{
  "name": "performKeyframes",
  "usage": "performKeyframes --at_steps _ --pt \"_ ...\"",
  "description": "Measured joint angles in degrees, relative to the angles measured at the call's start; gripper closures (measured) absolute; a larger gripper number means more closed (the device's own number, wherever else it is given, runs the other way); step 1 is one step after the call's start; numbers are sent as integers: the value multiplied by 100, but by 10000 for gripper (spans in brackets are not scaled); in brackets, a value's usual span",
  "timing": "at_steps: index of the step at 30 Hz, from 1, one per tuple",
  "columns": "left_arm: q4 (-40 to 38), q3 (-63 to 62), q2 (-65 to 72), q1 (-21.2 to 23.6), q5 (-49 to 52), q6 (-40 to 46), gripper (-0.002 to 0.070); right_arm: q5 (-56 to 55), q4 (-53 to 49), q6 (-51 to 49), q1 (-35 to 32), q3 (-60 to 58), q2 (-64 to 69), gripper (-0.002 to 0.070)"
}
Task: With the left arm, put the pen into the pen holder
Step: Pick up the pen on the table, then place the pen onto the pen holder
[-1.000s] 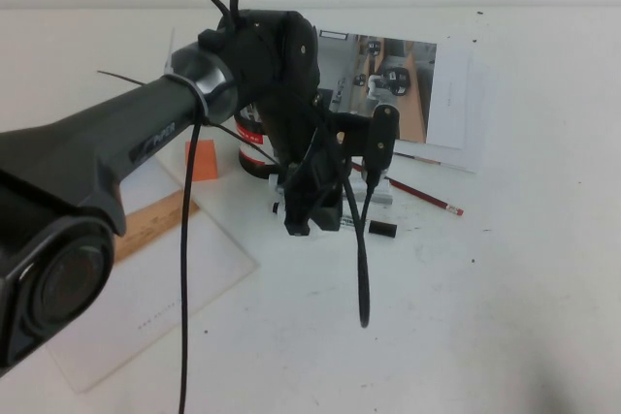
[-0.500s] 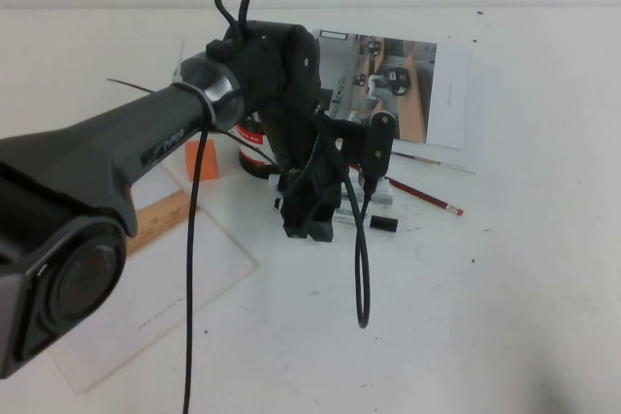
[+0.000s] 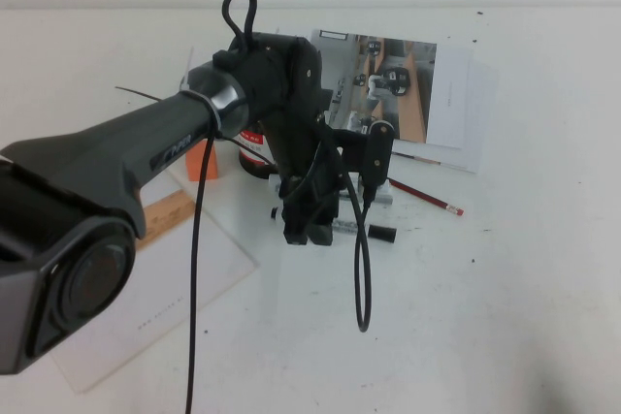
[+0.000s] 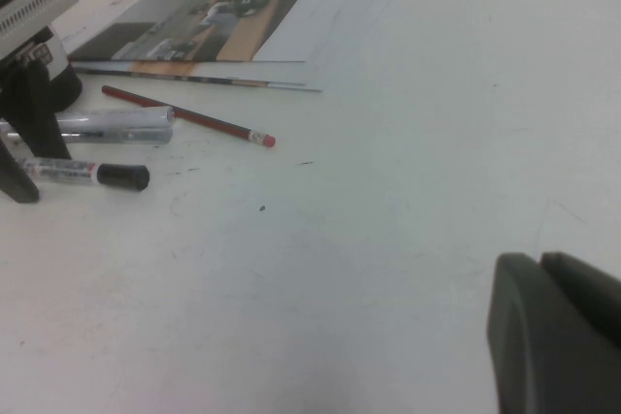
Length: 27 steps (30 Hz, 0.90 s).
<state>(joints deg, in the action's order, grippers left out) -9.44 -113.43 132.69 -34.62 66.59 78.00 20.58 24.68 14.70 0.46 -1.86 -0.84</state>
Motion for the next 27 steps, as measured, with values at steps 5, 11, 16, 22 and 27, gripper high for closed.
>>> performKeyframes --at_steps 5,11,16,22,27 --pt "-10 -36 25 0 140 11 573 0 0 0 0 0 0 698" --pt "-10 -51 22 -2 153 -131 570 0 0 0 0 0 0 698" --pt "26 -1 -276 -59 272 -701 570 0 0 0 0 0 0 698" --pt "-55 -1 -1305 -70 326 -1486 570 0 0 0 0 0 0 698" --pt "-57 -1 -2129 -70 169 -2405 570 0 0 0 0 0 0 698"
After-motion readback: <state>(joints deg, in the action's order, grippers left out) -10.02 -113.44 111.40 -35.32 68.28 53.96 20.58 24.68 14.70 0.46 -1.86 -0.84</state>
